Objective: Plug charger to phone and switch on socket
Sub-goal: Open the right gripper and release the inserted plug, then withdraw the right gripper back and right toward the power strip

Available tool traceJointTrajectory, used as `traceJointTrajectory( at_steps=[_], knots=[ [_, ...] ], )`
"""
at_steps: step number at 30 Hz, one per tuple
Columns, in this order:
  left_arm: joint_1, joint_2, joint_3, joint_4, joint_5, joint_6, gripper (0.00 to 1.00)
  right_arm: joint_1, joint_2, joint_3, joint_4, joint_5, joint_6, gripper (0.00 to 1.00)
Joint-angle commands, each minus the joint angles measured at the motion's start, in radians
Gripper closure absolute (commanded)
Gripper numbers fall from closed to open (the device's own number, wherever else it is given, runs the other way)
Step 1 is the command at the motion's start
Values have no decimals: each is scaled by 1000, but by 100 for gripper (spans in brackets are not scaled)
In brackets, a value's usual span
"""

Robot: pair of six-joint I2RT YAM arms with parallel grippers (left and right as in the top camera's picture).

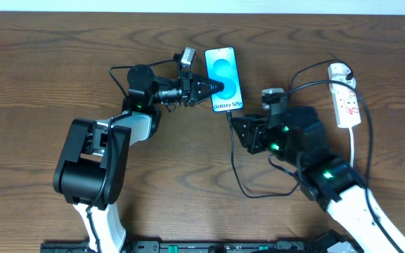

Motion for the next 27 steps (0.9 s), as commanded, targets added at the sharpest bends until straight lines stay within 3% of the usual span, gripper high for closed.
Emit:
traceJointTrajectory(
  at_steps=[1,10,15,19,27],
  knots=[
    [-1,-23,4,16,-20,6,93,50,-37,82,-93,162,-64,54],
    [-1,-23,4,16,-22,6,93,296,82,84,-130,559,-12,50],
    [-1,-23,4,16,-22,6,93,319,167,85,-111,586,-2,53],
    [-1,-23,4,16,-15,6,93,318,209,85,-70,586,-2,60],
    [-1,-23,4,16,-7,6,93,315,261,85,-17,602,-3,83]
  ],
)
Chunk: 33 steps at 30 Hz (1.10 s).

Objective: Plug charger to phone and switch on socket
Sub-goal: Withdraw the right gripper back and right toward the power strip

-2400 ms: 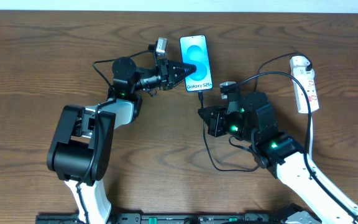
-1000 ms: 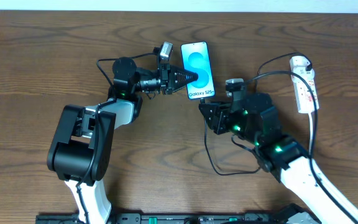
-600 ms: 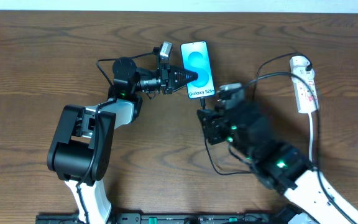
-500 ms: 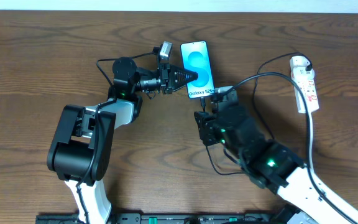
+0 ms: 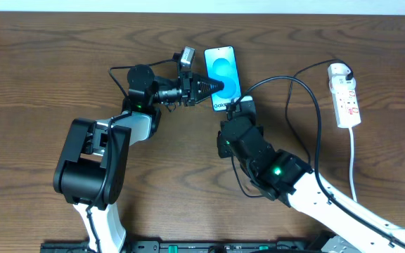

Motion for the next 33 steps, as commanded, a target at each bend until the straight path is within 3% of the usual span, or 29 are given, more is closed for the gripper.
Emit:
traceJointTrajectory(
  at_steps=[1,5,27,30,33],
  knots=[
    [-1,-23,4,16,14,6,93,4,11,9,31,27,4,89],
    [-1,-23,4,16,50,6,93,0,11,9,81,28,3,99],
    [-30,-23,4,32,100,6,93,-31,16,9,216,19,-23,99],
    [-29,-23,4,31,87,10,93,-30,15,9,157,-23,-23,84],
    [-27,-23,4,31,47,10,93,-31,-3,9,101,-55,-21,61]
  ],
)
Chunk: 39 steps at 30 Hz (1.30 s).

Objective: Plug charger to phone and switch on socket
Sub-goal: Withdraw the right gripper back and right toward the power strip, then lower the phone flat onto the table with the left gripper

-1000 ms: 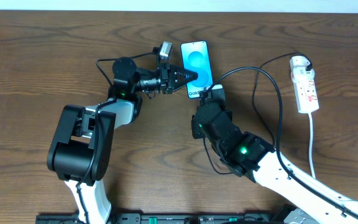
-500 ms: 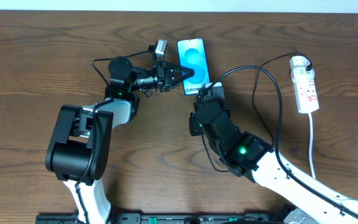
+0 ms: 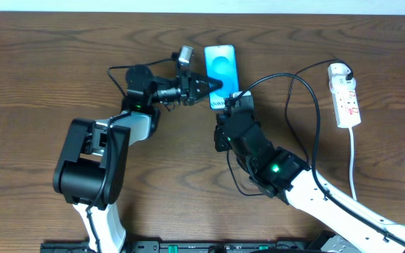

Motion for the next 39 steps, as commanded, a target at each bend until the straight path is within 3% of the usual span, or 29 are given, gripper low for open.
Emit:
traceJointTrajectory(
  at_steps=[1,2,4,10,14,19,34,39],
  knots=[
    [-24,-23,3,12,23,28,93,-8,-41,26,-36,-25,-14,50],
    [-24,-23,3,-3,9,29,93,-8,-76,28,-53,-16,-14,37],
    [-24,-23,3,-42,-2,61,93,-13,-160,29,-77,6,-14,25],
    [-28,-22,3,-425,-65,384,93,-80,-468,29,-188,212,-14,1],
    [-84,-22,4,-635,-127,618,93,-164,-642,29,-307,304,-14,1],
    [-139,-18,6,-695,-235,713,93,-184,-636,28,-374,304,81,1],
    [-164,201,178,-716,-218,671,93,-184,-600,28,-372,304,114,1],
    [-165,206,180,-784,-223,672,88,-184,-599,28,-372,304,114,1]
  ],
)
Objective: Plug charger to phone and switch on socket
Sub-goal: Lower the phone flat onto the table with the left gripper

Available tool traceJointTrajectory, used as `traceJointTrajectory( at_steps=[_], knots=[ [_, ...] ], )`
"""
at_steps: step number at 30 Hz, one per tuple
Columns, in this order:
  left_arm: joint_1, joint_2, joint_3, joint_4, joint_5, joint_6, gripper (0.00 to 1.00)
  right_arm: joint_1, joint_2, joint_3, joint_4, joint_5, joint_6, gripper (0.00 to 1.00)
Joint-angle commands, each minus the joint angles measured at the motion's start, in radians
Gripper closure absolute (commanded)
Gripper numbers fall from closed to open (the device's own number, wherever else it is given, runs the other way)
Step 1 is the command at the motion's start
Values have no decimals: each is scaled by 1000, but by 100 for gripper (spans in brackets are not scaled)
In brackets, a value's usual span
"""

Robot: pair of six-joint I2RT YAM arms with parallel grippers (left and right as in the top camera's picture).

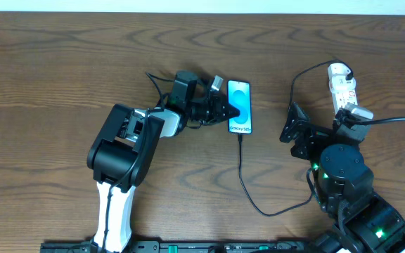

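Observation:
The phone (240,112) lies flat left of centre, its blue screen up. A black charger cable (243,176) meets the phone's bottom edge, then loops down and right toward my right arm. My left gripper (223,107) rests at the phone's left edge with its fingers together. The white power strip (342,84) lies at the far right, its lower end hidden by my right arm. My right gripper (290,123) hovers left of the strip, pointing up-left, with nothing between its fingers. The strip's switch is too small to read.
A second black cable (313,68) arcs from the strip's top toward the right arm. The left arm's body (121,151) stretches across the table's left-centre, and the right arm's base (343,176) fills the lower right.
The right gripper has left the phone's bottom end and now hovers beside the power strip. Phone and left gripper now sit lower and further right. The cable stays at the phone's bottom edge.
At first the left gripper pressed on the phone while the right gripper sat below and to its right by the cable end. At the two later moments the right gripper was at the phone's bottom edge. Now it is away near the strip, and the cable joins the phone.

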Motion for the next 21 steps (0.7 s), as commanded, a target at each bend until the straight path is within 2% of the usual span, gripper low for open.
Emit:
traceJointTrajectory(
  at_steps=[1,4,11,13,21],
  knots=[
    [-4,-2,28,-32,34,5,88,-5,0,4,-1,23,11,1],
    [-10,-2,28,-97,5,28,86,-5,11,4,0,23,18,1],
    [-14,-2,27,-125,-31,27,83,-5,27,4,0,23,18,1],
    [-14,-2,27,-130,-33,27,75,-5,29,4,0,23,18,1],
    [-14,-2,27,-172,-114,28,62,-5,34,4,0,23,18,1]
  ],
)
